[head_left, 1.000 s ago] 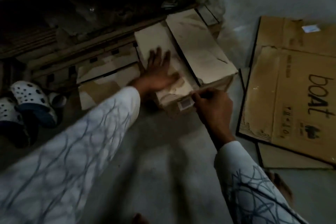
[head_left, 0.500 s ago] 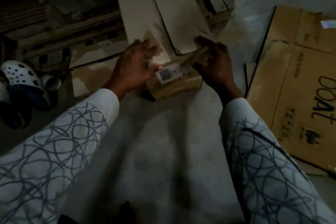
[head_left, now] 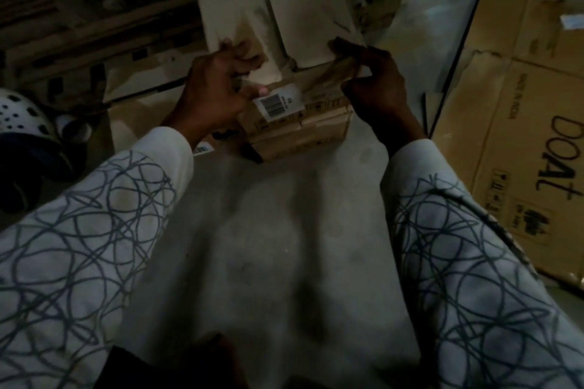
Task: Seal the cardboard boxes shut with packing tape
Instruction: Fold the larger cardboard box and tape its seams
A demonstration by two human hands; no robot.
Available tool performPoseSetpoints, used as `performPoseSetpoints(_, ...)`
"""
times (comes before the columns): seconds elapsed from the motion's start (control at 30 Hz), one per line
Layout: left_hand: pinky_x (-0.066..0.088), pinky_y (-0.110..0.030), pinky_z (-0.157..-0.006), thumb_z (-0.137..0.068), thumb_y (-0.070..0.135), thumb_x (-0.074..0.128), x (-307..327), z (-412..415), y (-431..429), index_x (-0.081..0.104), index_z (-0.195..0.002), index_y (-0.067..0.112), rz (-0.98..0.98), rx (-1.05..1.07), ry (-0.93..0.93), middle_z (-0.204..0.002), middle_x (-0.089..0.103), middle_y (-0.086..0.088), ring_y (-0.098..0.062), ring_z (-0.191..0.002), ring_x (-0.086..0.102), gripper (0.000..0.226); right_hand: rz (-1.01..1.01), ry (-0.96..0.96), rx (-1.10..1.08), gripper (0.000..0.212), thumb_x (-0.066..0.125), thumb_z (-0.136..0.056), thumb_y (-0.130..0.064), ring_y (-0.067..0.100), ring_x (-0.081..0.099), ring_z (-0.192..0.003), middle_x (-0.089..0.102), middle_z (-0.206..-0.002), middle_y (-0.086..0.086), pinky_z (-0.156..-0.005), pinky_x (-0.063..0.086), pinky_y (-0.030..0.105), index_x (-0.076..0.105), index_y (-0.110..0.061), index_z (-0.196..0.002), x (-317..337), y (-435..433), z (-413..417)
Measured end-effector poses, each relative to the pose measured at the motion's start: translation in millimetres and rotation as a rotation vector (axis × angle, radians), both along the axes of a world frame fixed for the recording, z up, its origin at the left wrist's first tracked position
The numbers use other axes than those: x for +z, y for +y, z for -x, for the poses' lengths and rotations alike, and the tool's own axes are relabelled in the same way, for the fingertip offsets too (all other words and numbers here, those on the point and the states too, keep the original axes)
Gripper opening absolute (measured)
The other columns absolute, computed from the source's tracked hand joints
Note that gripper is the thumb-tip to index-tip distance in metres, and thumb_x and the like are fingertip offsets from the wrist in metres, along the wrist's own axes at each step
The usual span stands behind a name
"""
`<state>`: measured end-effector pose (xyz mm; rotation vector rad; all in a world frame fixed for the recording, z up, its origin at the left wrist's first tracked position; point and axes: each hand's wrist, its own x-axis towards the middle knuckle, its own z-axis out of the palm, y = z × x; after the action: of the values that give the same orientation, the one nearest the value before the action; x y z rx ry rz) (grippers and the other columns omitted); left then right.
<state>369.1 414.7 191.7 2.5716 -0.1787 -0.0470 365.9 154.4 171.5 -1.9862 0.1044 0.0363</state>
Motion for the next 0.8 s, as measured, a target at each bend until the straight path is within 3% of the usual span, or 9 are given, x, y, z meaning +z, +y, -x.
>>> performPoseSetpoints(0.13, 0.023, -0.034, -0.124, -0.082, 0.033, 0.081, 2.3, 3.4, -1.7, 0.059, -0.138, 0.018, -0.008, -0.013, -0.006, -0.154, 0.044, -0.01, -0.021, -0.149, 0.029, 0.061, -0.018, 0.037, 0.038, 0.069, 0.053, -0.075, -0.006, 0.026, 0.061, -0.12, 0.052, -0.14, -0.011, -0.087, 0.055, 0.037, 0.064, -0.059, -0.119, 0.7, -6.9, 2.8)
performPoseSetpoints(0.23, 0.019, -0.03, -0.123, -0.083, 0.032, 0.08, 2.3, 5.0, -2.3, 0.058, -0.139, 0.018, -0.01, -0.028, 0.003, -0.155, 0.042, -0.011, -0.023, -0.15, 0.027, 0.061, -0.054, 0.093, 0.058, 0.072, 0.055, -0.08, -0.001, 0.024, 0.054, -0.127, 0.047, -0.136, -0.018, -0.096, 0.055, 0.041, 0.063, -0.061, -0.117, 0.3, -10.0, 4.9)
performPoseSetpoints(0.33, 0.017, -0.023, -0.12, -0.084, 0.03, 0.08, 0.7, 7.0, -3.6, 0.057, -0.14, 0.019, 0.002, -0.012, 0.016, -0.156, 0.04, -0.01, -0.022, -0.151, 0.024, 0.061, -0.125, 0.134, 0.075, 0.069, 0.06, -0.086, 0.004, 0.022, 0.05, -0.129, 0.045, -0.136, -0.016, -0.085, 0.059, 0.034, 0.061, -0.055, -0.124, 4.6, -11.7, 10.4)
performPoseSetpoints(0.4, 0.018, -0.028, -0.123, -0.084, 0.031, 0.079, -0.3, 9.1, -5.5, 0.057, -0.14, 0.019, 0.005, -0.01, 0.03, -0.157, 0.039, -0.009, -0.022, -0.151, 0.023, 0.061, -0.206, 0.182, 0.062, 0.068, 0.062, -0.086, 0.006, 0.011, 0.059, -0.114, 0.048, -0.138, -0.014, -0.076, 0.062, 0.033, 0.062, -0.05, -0.126, 7.2, -11.6, 12.9)
performPoseSetpoints(0.47, 0.02, -0.034, -0.124, -0.084, 0.032, 0.079, -1.4, 11.7, -4.9, 0.057, -0.14, 0.02, 0.005, -0.013, 0.038, -0.157, 0.039, -0.009, -0.022, -0.152, 0.022, 0.061, -0.272, 0.238, 0.042, 0.071, 0.059, -0.086, 0.012, -0.006, 0.062, -0.084, 0.052, -0.125, -0.023, -0.08, 0.06, 0.05, 0.063, -0.048, -0.125, 8.3, -9.7, 17.3)
performPoseSetpoints(0.53, 0.025, -0.041, -0.124, -0.085, 0.03, 0.079, -3.8, 12.0, -2.3, 0.056, -0.141, 0.021, 0.06, -0.007, 0.069, -0.158, 0.038, -0.008, -0.022, -0.152, 0.019, 0.061, -0.298, 0.255, 0.046, 0.07, 0.059, -0.087, 0.012, -0.007, 0.061, -0.072, 0.049, -0.112, -0.033, -0.084, 0.055, 0.056, 0.063, -0.048, -0.124, 11.0, -10.3, 23.1)
performPoseSetpoints(0.63, 0.024, -0.049, -0.123, -0.088, 0.033, 0.071, -8.9, 13.1, -8.3, 0.057, -0.14, 0.015, -0.028, -0.002, 0.038, -0.156, 0.041, -0.01, -0.029, -0.151, 0.024, 0.057, -0.222, 0.138, 0.086, 0.069, 0.061, -0.082, 0.006, 0.004, 0.062, -0.097, 0.047, -0.121, -0.03, -0.084, 0.057, 0.057, 0.062, -0.046, -0.127, 7.8, -6.9, 32.1)
performPoseSetpoints(0.7, 0.027, -0.057, -0.118, -0.088, 0.03, 0.057, -8.3, 20.8, -29.5, 0.064, -0.131, 0.008, -0.185, -0.109, -0.186, -0.143, 0.054, -0.018, -0.041, -0.143, 0.036, 0.048, -0.099, 0.017, 0.049, 0.066, 0.064, -0.076, -0.013, 0.021, 0.055, -0.124, 0.043, -0.136, -0.017, -0.094, 0.054, 0.055, 0.06, -0.057, -0.124, -10.3, -6.8, 42.3)
performPoseSetpoints(0.8, 0.039, -0.063, -0.107, -0.089, 0.021, 0.046, -20.4, 48.8, -90.7, 0.073, -0.103, -0.002, -0.188, -0.476, -0.493, -0.11, 0.067, -0.028, -0.05, -0.113, 0.06, 0.038, -0.035, 0.026, -0.147, 0.045, 0.061, -0.079, -0.016, 0.03, 0.059, -0.119, 0.041, -0.137, -0.005, -0.096, 0.054, 0.05, 0.071, -0.048, -0.108, -58.2, -14.0, 74.5)
